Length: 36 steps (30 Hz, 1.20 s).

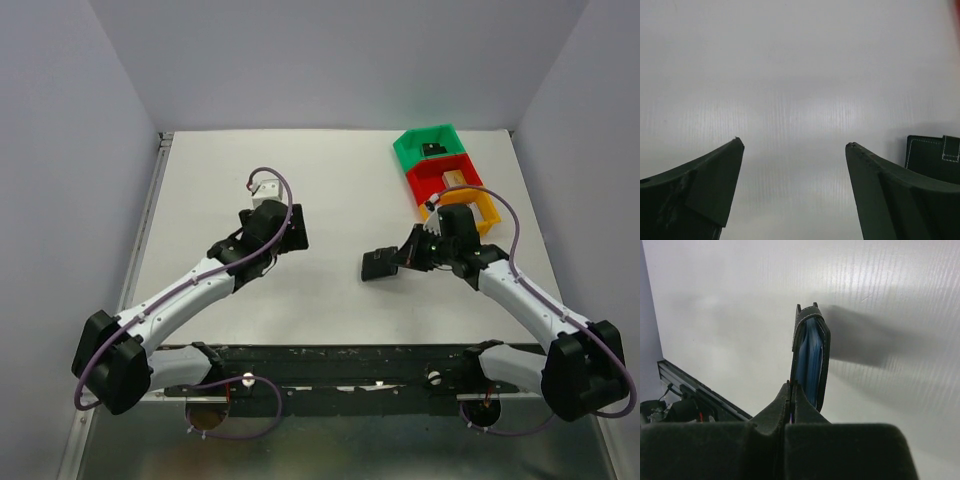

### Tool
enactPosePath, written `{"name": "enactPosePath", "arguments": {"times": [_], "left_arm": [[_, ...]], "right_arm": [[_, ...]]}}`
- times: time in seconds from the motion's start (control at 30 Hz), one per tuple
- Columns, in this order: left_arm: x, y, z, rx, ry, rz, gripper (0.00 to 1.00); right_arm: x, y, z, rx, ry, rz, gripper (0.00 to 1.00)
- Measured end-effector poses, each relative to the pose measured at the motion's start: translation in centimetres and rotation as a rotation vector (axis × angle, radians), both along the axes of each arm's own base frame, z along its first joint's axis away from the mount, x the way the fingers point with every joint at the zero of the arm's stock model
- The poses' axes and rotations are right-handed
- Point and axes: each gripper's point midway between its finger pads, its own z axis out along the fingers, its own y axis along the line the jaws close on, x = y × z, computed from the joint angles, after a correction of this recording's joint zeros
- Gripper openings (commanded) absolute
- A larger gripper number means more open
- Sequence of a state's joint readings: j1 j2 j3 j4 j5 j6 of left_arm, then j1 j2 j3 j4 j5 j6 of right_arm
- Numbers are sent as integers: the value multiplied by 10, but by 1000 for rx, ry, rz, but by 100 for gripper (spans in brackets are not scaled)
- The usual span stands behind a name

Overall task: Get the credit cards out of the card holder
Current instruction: Pick up the card holder from the center of the board.

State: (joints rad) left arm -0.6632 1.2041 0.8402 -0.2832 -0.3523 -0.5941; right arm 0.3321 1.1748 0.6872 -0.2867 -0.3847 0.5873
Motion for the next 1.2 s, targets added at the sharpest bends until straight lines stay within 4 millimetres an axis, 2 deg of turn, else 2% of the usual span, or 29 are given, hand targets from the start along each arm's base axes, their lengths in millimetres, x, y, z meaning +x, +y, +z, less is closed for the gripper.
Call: {"name": "enactPosePath", "arguments": {"times": [0.1, 0.17, 0.33, 0.47, 0.63, 0.73, 0.93, 1.13, 1.2], "left_arm": [[6, 9, 17, 6, -50, 53, 99], [7, 10, 21, -7, -83, 53, 99], [-3, 4, 13, -109, -165, -3, 99], [-16, -19, 9, -193, -178, -132, 99], [-34, -62, 16, -181, -218, -286, 99], [-53, -85, 21, -125, -277, -387, 99], [-77, -120, 25, 53, -427, -543, 98], [-92, -140, 24, 221, -556, -642, 96], [-93, -144, 26, 263, -596, -654, 91]], "right_arm": [[-2, 0, 9, 4, -11, 6, 0], [-2, 1, 14, 8, -10, 10, 0], [-5, 4, 20, 31, 12, 15, 0], [-9, 7, 23, 55, 40, 4, 0], [-10, 14, 28, 89, 81, -11, 0], [-11, 20, 32, 103, 108, -16, 0], [-9, 32, 47, 158, 158, -25, 0], [-10, 42, 64, 215, 183, -21, 0], [-11, 45, 68, 228, 190, -13, 0]]}}
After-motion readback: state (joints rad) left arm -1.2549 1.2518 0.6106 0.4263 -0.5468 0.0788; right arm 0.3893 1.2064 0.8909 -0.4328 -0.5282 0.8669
